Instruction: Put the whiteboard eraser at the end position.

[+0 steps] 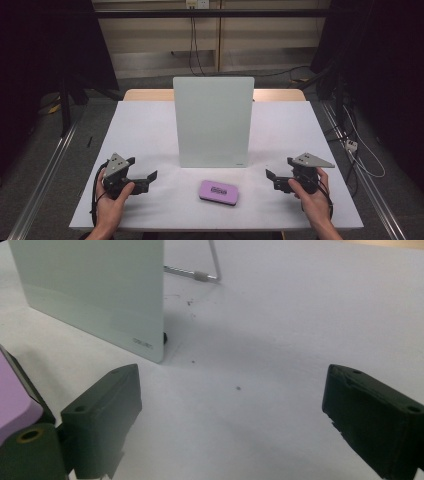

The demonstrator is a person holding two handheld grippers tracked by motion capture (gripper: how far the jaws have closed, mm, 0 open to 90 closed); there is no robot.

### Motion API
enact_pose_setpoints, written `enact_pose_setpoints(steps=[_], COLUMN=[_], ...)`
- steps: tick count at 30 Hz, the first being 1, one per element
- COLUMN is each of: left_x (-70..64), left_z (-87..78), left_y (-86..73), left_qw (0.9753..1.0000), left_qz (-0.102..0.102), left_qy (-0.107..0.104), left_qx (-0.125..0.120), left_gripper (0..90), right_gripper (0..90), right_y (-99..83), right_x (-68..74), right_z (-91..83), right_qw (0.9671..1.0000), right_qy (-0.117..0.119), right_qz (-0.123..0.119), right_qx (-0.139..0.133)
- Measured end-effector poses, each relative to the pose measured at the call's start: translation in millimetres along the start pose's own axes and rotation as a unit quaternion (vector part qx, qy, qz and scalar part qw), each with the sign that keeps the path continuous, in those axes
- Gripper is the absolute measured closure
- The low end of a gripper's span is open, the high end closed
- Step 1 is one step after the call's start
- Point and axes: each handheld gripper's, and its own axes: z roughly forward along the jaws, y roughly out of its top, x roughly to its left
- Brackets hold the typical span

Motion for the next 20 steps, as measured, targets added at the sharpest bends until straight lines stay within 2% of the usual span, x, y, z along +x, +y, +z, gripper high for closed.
enact_pose_setpoints(steps=[14, 20], left_x=[1.8, 1.7], left_z=[-1.0, 0.5], left_y=[0.2, 0.1], left_qw=[1.0, 1.0], left_qz=[0.002, 0.001], left_qy=[0.005, 0.006], left_qx=[-0.002, 0.002], left_gripper=[5.5, 5.5], right_gripper=[9.2, 9.0], right_y=[-21.2, -21.4], right_x=[-18.6, -18.8], right_z=[-13.7, -10.5], right_qw=[0.9995, 0.9997], right_qy=[-0.024, -0.018], right_qz=[0.019, 0.019], right_qx=[-0.007, 0.001])
